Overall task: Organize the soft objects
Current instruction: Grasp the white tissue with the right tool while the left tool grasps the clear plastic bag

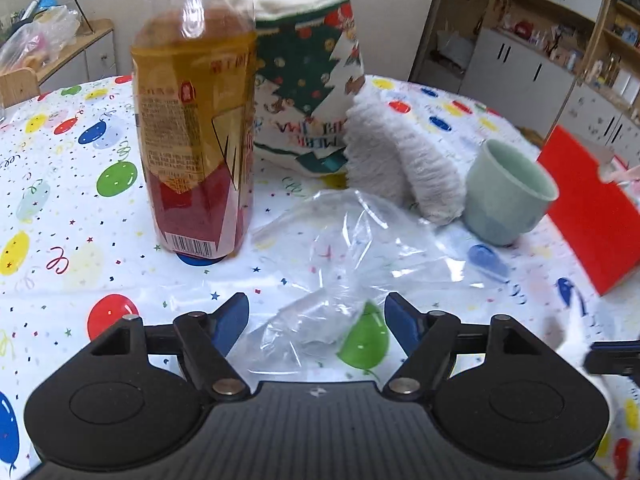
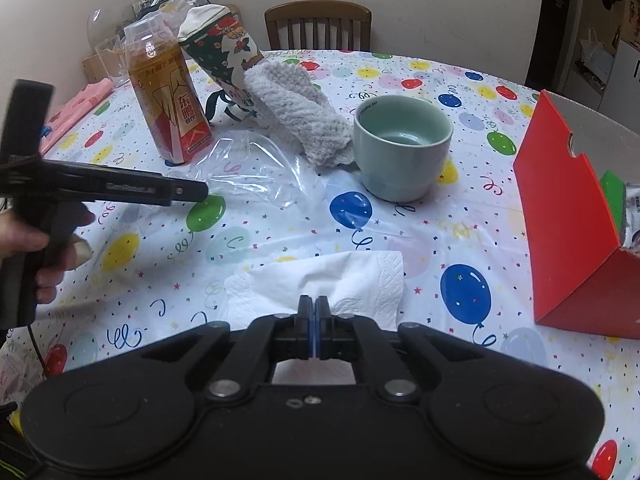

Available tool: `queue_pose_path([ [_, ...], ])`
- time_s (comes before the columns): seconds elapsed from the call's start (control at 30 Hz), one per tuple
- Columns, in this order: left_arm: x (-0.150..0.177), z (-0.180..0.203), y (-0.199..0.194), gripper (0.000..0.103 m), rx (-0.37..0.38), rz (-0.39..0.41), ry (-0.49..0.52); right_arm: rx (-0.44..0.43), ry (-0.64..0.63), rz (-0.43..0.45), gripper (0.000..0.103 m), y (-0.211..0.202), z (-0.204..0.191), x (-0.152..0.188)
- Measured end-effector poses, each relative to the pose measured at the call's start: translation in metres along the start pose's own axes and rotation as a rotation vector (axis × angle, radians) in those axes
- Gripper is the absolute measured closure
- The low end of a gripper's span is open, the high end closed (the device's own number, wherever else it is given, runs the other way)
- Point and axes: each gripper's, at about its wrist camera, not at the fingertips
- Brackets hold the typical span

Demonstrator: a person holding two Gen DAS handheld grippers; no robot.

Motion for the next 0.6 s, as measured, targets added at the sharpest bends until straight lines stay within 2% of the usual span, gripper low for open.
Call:
queue_pose_path([
  [0.1,0.000,0.001,0.009,0.029,-0.027,-0.013,0.023,0.004,0.001,-0.003,0.102,-0.001,0.001,0.001],
  [0.33,0.002,-0.003,0.012,0.051,-0.061,-0.003,0.015,0.006,0.014,-0.005,0.102,-0.002,0.004,0.002],
  [0.47,0.001,-0.007,0.006,0.063,-0.043,0.020,-0.002,0.003,0.011,-0.002,0.102,-0.003,0.004,0.003],
  [0.6,0.002,-0.003,-0.002,0.068,-0.036,0.045,0.002,0.001,0.013,0.006,0.102,-0.006,0.006,0.003],
])
Point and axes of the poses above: each gripper's, at about its wrist camera, not at the fingertips, and y roughly the way its jaws point, z to its right, x to its underside, and after that the axes turned 11 degrees about -z, right-handed
